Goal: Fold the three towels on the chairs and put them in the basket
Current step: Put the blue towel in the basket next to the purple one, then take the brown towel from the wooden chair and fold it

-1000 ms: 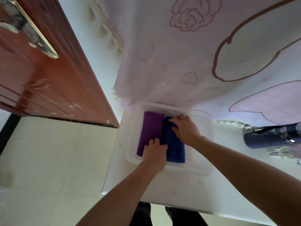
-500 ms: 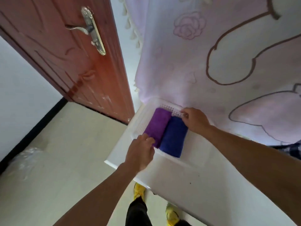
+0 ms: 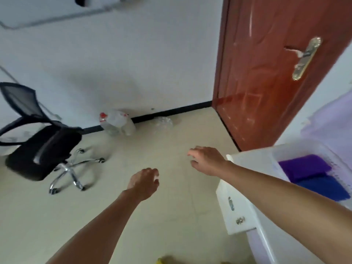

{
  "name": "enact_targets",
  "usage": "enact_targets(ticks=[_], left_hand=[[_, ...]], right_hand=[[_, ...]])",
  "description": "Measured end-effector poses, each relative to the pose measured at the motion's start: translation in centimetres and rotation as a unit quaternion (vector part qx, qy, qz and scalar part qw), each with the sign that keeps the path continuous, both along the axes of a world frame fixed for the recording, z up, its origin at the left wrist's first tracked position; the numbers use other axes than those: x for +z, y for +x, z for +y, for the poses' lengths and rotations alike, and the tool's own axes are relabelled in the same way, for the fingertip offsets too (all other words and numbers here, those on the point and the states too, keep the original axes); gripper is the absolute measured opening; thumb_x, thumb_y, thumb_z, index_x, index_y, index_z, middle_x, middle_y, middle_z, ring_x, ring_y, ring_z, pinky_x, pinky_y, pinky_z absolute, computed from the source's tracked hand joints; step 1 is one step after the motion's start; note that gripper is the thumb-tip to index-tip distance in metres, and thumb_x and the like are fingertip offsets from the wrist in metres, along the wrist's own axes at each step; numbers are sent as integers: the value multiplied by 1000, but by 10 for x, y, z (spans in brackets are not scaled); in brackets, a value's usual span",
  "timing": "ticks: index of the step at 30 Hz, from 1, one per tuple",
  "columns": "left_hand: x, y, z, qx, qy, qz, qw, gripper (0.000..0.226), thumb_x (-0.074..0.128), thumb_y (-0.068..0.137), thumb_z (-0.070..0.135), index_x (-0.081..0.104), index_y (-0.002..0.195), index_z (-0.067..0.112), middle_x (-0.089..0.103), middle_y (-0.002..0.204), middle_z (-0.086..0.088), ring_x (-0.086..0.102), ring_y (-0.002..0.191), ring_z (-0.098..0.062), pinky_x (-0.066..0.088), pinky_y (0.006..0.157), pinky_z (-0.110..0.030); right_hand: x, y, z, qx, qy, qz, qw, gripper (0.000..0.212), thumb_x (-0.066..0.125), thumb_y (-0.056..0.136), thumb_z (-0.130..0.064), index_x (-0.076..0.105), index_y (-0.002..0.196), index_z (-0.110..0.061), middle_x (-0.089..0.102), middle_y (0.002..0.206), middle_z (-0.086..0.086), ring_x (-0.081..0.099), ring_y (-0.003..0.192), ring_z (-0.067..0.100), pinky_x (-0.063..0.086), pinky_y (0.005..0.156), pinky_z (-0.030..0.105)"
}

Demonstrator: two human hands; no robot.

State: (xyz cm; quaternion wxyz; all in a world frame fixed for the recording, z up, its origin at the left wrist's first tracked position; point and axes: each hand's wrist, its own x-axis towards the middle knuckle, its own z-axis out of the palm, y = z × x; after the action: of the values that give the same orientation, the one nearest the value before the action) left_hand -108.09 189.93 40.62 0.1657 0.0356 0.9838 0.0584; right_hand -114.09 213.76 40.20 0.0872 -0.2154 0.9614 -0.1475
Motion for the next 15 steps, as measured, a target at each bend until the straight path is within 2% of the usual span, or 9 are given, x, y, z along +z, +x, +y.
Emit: enact_targets(ticks=[4, 8, 12, 15], left_hand=[[14, 78, -143, 145, -24, 15, 989, 32, 49, 94, 32, 56, 124, 25, 62, 121, 0, 58, 112, -22, 44, 86, -30], [17, 157, -249, 245, -36, 2, 969, 33, 47, 93, 31, 56, 124, 24, 61, 121, 1, 57, 111, -23, 42, 81, -28], [22, 243, -358, 326, -32, -10, 945, 33, 46, 93, 31, 55, 124, 23, 60, 122, 0, 58, 110, -23, 41, 78, -28], [31, 293, -427, 378, -42, -11, 925, 33, 46, 94, 31, 54, 125, 23, 59, 125, 0, 57, 112, -23, 42, 81, -27]], right_hand=[[17, 17, -161, 157, 32, 8, 987, 40, 45, 94, -28, 51, 134, -24, 57, 128, 4, 58, 110, 26, 43, 85, 32], [26, 49, -294, 259, 44, 31, 964, 40, 43, 95, -26, 51, 133, -23, 56, 126, 6, 58, 107, 27, 46, 85, 34], [28, 100, -431, 336, 49, 36, 940, 41, 44, 95, -27, 49, 136, -24, 55, 129, 5, 58, 110, 28, 46, 87, 35], [29, 139, -515, 379, 51, 32, 923, 43, 46, 94, -28, 49, 137, -24, 55, 131, 4, 58, 111, 29, 46, 89, 36]])
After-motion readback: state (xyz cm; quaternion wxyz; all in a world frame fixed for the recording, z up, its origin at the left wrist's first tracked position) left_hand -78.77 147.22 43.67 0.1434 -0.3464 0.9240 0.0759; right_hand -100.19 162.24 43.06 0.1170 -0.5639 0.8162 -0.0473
